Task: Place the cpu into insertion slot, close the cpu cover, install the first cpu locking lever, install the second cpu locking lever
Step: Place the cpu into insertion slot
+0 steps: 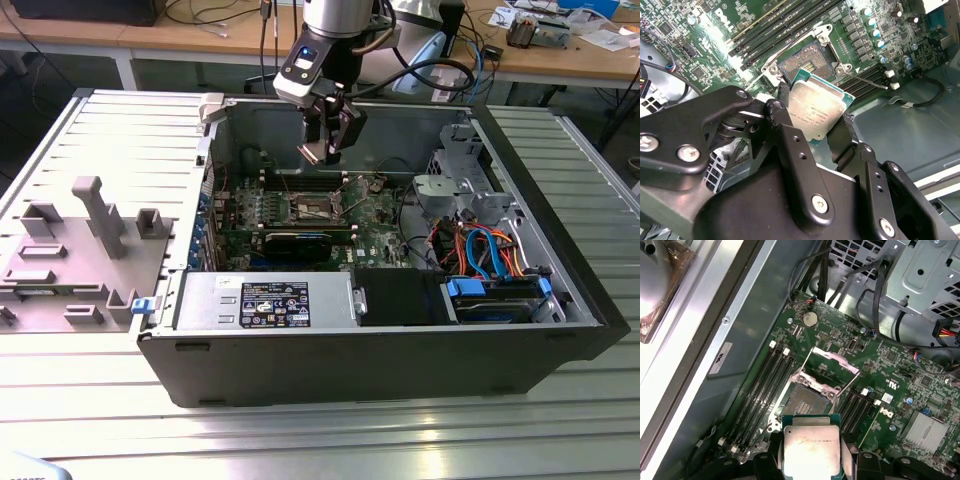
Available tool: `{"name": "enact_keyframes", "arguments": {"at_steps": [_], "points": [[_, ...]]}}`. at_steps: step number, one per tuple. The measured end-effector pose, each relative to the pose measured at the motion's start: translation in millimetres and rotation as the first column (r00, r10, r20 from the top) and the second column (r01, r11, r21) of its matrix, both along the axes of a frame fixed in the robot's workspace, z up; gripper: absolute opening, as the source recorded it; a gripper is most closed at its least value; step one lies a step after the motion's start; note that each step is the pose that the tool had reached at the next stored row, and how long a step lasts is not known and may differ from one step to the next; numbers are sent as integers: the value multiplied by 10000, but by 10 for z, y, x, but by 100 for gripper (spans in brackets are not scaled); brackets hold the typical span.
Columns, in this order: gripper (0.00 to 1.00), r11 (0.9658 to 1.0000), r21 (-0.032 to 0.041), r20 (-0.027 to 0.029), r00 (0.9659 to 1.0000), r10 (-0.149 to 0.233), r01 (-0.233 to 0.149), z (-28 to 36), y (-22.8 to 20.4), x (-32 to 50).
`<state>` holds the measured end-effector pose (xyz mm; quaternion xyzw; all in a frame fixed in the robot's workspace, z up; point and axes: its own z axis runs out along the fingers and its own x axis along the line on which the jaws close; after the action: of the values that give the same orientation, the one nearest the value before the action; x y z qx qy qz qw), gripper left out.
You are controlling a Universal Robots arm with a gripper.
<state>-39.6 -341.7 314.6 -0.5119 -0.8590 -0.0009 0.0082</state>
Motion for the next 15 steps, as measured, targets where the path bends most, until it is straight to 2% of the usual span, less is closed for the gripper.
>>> {"name": "enact_keyframes", "arguments": {"at_steps": [15], "points": [[55, 9999, 0, 0, 9999, -135, 135, -3, 0, 0]]}}
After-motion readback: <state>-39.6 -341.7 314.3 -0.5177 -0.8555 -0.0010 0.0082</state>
